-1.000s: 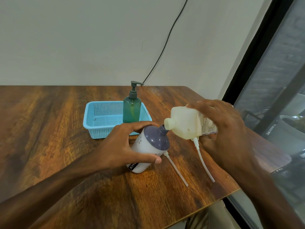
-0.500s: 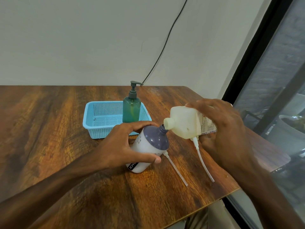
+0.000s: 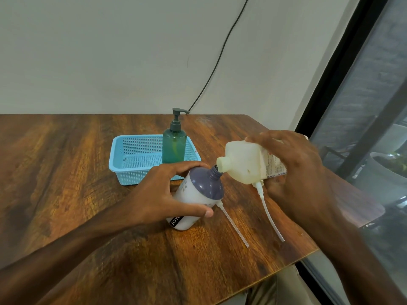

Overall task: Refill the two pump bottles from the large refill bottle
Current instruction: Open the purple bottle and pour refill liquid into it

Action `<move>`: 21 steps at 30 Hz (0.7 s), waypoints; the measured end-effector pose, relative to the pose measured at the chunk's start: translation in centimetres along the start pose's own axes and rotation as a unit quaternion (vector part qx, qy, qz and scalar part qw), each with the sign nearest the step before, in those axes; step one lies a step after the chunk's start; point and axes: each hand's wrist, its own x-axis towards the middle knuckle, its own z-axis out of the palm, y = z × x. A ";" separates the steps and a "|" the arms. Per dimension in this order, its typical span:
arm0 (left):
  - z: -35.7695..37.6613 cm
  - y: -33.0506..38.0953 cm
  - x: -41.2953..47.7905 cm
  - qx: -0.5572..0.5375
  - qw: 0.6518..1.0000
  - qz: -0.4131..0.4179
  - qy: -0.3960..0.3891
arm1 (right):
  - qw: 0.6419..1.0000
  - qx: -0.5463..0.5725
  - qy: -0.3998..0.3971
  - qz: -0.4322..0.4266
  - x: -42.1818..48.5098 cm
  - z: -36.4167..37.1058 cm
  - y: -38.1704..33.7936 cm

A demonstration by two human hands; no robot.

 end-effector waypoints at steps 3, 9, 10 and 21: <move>0.0 0.1 0.0 0.003 1.000 0.001 0.001 | 1.000 -0.005 0.002 0.000 0.0 0.0 0.0; -0.1 0.2 0.0 0.000 1.000 0.002 0.001 | 1.000 -0.004 0.002 -0.002 0.1 0.1 -0.1; -0.1 0.2 0.0 0.000 1.000 0.003 0.000 | 1.000 -0.003 0.003 -0.003 0.1 0.1 -0.1; 0.0 0.1 0.0 0.006 1.000 0.003 0.001 | 1.000 -0.011 -0.001 -0.009 0.2 0.0 0.1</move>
